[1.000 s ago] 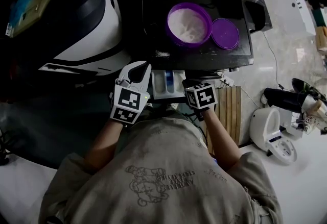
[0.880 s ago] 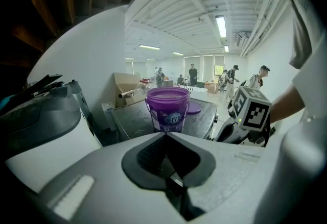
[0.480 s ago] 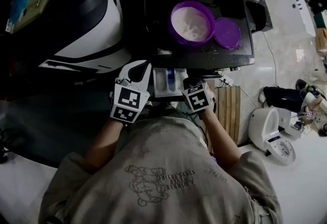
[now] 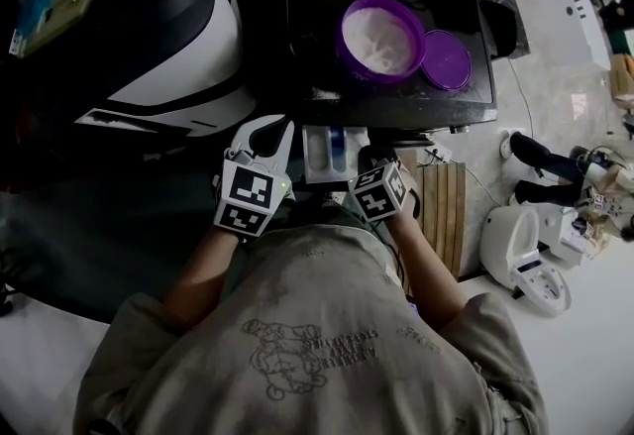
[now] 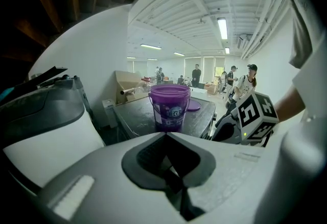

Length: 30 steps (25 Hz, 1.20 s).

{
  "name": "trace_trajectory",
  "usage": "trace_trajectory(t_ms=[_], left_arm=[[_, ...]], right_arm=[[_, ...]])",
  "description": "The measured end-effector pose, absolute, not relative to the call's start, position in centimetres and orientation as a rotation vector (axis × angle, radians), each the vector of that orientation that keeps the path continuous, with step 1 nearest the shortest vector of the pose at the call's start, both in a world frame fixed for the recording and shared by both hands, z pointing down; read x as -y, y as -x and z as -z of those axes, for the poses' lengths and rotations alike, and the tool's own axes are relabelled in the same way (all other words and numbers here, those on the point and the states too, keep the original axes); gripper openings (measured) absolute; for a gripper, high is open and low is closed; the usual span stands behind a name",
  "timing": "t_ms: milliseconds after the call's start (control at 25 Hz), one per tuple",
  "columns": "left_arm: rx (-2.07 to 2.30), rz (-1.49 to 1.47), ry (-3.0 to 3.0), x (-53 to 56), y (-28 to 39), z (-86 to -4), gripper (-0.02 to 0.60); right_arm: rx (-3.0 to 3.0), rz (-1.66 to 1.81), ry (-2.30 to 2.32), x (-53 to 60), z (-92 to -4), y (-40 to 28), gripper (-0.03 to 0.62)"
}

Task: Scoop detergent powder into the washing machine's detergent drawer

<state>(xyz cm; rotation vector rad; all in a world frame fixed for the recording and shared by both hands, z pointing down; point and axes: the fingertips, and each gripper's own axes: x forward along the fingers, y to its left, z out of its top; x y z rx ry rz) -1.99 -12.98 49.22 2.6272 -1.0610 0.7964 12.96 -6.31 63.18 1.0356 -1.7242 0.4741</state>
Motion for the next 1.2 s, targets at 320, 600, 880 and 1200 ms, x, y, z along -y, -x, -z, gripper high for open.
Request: trace_trajectory(t_ms=[320,600,880,1200], left_arm=[[1.043,-0.792,-2.635,12.5,3.0,-49.4,0.0],[1.017,-0.802,-2.64,12.0,3.7,-49.6,0.0],[1.001,-0.806,-2.647,11.7,4.1,-49.8,0.0],[1.006,-0.777,-2.649,11.6,4.9,-49.8,0.0]], right_arm=[[1.65,-0.34,-1.056,6.4,-62.9,-12.7,0.037],[1.565,-0.249,-1.071,6.6,-62.5,-12.9,0.035],[1.488,-0.152,-1.055,6.7,-61.9,-12.9,0.035],[1.436,-0.106,-1.034,6.9,-61.0,-12.3,0.035]])
